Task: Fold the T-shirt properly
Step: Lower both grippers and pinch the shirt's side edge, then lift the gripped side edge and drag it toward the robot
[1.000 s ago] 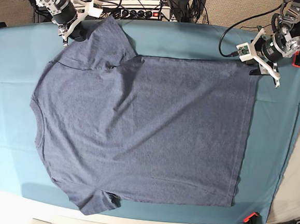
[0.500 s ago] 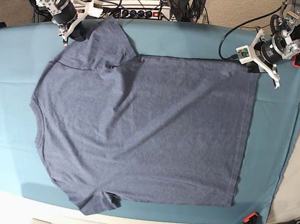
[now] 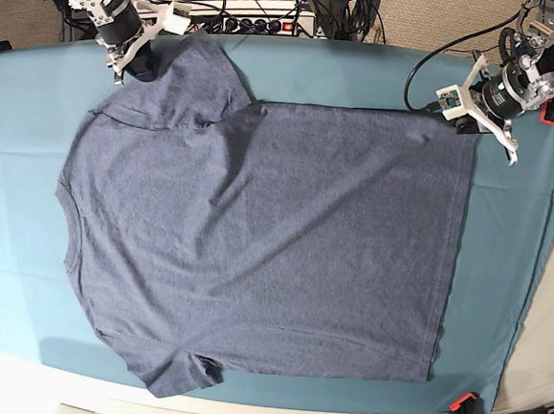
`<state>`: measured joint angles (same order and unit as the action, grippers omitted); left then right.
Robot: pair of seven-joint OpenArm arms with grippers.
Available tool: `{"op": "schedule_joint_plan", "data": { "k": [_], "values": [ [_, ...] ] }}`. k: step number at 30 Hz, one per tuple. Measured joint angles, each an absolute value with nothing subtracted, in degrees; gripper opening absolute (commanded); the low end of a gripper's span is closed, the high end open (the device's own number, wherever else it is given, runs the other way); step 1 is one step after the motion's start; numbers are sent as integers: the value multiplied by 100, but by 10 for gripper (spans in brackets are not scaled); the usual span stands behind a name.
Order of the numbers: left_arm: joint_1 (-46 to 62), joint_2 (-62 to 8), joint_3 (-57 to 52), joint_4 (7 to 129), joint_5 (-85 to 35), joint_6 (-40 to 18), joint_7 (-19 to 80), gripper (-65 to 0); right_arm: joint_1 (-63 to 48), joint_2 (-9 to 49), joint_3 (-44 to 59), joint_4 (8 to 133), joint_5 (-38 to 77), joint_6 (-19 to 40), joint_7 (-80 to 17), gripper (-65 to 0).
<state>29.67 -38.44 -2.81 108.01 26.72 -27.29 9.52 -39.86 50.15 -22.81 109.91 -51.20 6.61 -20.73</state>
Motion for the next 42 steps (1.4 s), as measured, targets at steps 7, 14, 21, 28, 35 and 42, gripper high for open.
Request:
{"op": "schedule_joint_plan", "data": {
  "k": [7, 14, 21, 28, 35, 42],
  "values": [
    [2965, -3844, -281, 10803, 2670, -2633, 956, -650, -3986, 5015, -2281, 10995, -5162, 384, -2097, -650],
    [2967, -3844, -281, 10803, 2410, -2635, 1031, -650, -3994, 5015, -2290, 10997, -5166, -49, -2305, -650],
    [3061, -3844, -281, 10938, 2397, -2648, 1308, -650, -4185, 5015, -2290, 11000, -5166, -110, -2359, -650],
    [3573, -3846, -281, 11544, 2390, -2641, 1494, -650, -4556, 5017, -2290, 11004, -5308, -139, -2563, -650],
    [3913, -3846, -281, 12051, 2390, -2587, 1876, -650, -5074, 5024, -2283, 11107, -5378, -152, -2659, -650],
    [4239, -3844, -655, 12125, 2386, -2589, 1903, -650, -5557, 5030, -2268, 11498, -5570, -204, -2871, -650]
  ]
}}
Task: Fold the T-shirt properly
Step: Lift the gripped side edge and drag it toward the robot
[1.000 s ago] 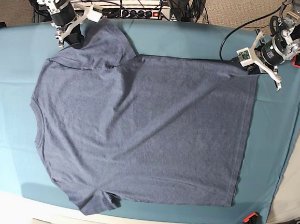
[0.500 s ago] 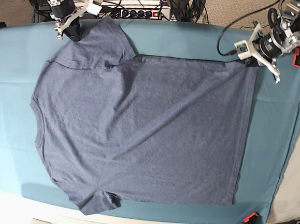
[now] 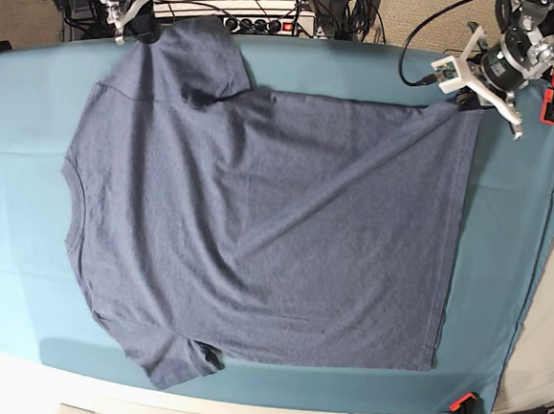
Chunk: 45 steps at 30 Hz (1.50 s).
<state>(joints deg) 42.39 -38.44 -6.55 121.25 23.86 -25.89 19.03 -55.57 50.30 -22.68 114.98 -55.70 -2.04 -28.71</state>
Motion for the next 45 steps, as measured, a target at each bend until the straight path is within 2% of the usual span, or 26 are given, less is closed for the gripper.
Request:
{"op": "schedule_joint_plan", "data": {
  "k": [6, 13, 28, 37, 45],
  "values": [
    [4602, -3846, -1205, 12156, 1955, -2613, 1896, -650, -5776, 5033, -2268, 11585, -5719, -266, -3000, -650],
    [4797, -3846, -1647, 12287, 1428, -2895, 1907, -650, -6042, 5048, -2257, 11590, -5883, -346, -3129, -650],
    [5172, -3844, -1669, 12374, 1387, -2893, 1973, -650, -6436, 5046, -2239, 11590, -6254, -642, -3435, -650],
    [5476, -3841, -1669, 12379, 1385, -2895, 1975, -650, -6969, 5050, -1562, 11596, -6361, -685, -3450, -650],
    [5736, -3846, -1669, 12641, 1389, -2886, 2316, -650, -7279, 5046, -1542, 11596, -6469, -709, -3450, -650]
  ]
}}
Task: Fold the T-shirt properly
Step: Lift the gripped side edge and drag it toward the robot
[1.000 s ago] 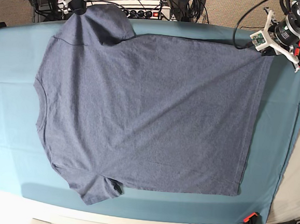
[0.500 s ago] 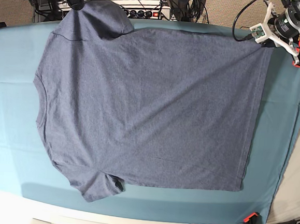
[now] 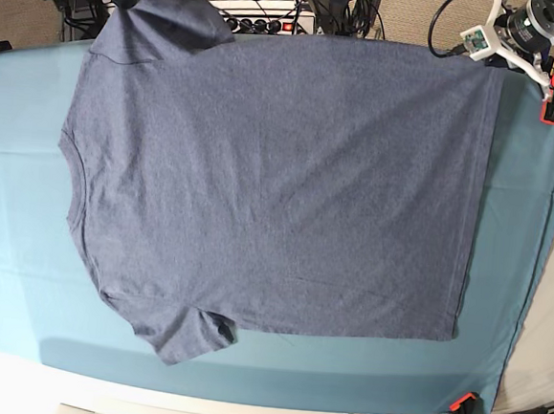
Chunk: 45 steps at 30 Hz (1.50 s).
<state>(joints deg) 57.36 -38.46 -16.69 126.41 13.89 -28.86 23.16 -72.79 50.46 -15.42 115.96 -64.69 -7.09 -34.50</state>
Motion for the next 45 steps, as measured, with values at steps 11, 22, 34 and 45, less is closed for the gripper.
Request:
{"op": "schedule_joint_plan", "data": {
  "k": [11, 22, 34, 45],
  "values": [
    [5859, -3846, -1669, 12840, 1341, -2893, 2493, -650, -7417, 4777, -1544, 11596, -6615, -731, -3476, -650],
    [6123, -3844, -1669, 12842, 1188, -2882, 2576, -650, -7415, 4777, -1544, 11596, -6622, -794, -3559, -650],
    [5784, -3844, -1669, 12842, 1372, -2602, 2574, -650, -7188, 4777, -1551, 11596, -6770, -1076, -3562, -650],
    [5625, -3846, -1669, 12840, 1387, -2598, 2447, -650, -6351, 4759, -1553, 12237, -6539, -1050, -3468, -650]
  ]
}}
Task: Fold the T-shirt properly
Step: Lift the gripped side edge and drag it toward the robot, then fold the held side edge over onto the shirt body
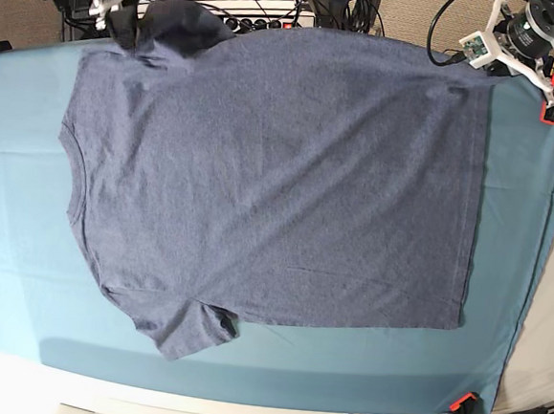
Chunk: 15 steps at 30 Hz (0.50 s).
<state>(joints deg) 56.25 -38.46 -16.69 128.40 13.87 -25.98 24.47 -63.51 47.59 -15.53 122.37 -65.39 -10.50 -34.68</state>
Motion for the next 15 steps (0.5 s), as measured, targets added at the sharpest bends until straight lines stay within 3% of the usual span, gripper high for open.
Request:
{"op": "schedule_joint_plan", "data": {
  "k": [5, 10, 15],
  "values": [
    [5315, -3844, -1669, 12840, 1385, -2615, 2445, -650, -5714, 4759, -1553, 12481, -6237, -982, -3354, -650],
    [4890, -3844, -1669, 12840, 1378, -2615, 2383, -650, -5135, 4753, -1573, 12479, -5470, -390, -2971, -650],
    [4440, -3841, -1669, 12840, 1122, -2635, 2346, -650, -4423, 4733, -1575, 12477, -5011, -336, -2869, -650]
  ]
}}
